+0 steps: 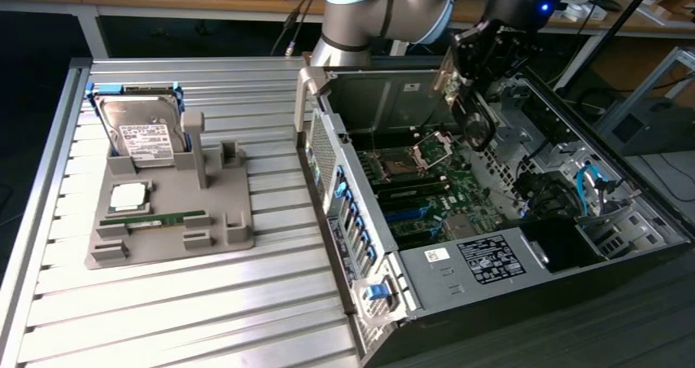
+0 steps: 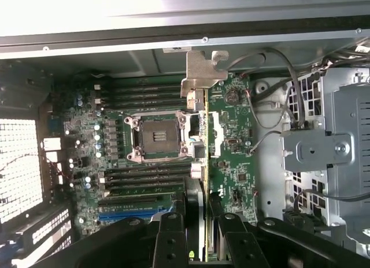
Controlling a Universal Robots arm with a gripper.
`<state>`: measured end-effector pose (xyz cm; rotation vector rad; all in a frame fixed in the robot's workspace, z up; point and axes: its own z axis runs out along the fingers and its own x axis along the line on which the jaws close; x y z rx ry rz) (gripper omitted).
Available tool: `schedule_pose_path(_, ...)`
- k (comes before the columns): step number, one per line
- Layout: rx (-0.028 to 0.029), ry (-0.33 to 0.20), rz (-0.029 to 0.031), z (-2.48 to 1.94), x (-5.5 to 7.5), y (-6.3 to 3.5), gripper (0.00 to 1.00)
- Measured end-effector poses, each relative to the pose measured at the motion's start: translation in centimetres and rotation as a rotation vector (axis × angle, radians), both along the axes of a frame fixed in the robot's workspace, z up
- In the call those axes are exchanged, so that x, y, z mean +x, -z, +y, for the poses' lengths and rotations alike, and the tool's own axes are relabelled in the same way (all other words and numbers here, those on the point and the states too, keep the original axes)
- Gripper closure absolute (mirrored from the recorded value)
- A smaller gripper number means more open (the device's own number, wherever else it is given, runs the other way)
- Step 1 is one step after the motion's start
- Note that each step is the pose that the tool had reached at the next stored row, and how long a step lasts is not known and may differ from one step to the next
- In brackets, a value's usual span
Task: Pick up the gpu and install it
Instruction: 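Pick up the gpu and move the gpu toward the slot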
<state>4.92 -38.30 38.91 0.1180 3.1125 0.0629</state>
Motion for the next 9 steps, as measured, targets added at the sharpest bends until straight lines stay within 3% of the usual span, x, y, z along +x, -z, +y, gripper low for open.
schedule_pose_path(9, 0.0001, 0.000, 0.0000, -0.01, 0.44, 0.16, 0.73)
